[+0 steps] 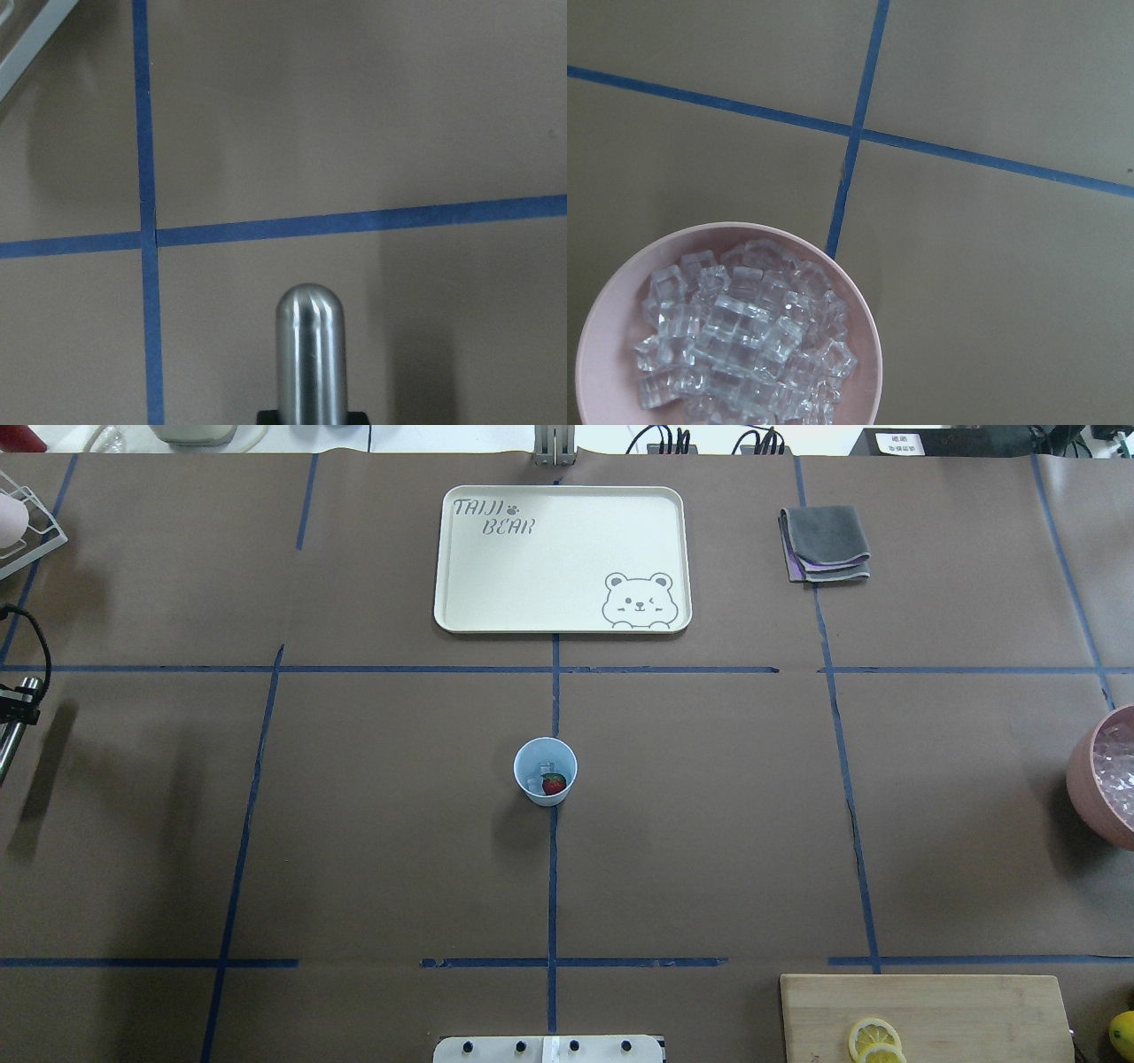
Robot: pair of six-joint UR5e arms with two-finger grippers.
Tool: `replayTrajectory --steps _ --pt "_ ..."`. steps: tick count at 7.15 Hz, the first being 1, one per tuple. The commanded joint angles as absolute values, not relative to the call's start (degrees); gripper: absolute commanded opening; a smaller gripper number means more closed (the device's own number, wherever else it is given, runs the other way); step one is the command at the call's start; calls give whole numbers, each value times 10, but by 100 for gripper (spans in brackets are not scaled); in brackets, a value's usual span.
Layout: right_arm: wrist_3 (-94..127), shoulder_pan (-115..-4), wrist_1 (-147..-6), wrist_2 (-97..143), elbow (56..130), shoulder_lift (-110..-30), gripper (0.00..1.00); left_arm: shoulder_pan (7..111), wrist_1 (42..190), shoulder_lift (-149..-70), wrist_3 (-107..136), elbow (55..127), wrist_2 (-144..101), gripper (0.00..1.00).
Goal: Mash ice and strawberries in cup
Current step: 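Lower the muddler onto the table with the left gripper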
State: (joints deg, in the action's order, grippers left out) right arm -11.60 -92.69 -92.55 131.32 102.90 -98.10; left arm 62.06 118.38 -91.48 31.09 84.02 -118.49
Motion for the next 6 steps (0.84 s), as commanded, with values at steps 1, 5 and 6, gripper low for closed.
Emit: replayTrajectory --steps 1,5,6 --pt "-116 -926 -925 1312 1029 -980 100 621 1200 -911 311 827 -1208 3" --pt "-116 -927 -925 1312 1029 -980 100 624 1198 -908 302 838 -1219 100" --pt "-116 -927 -926 1312 1029 -980 100 629 1193 -911 268 839 -1239 100"
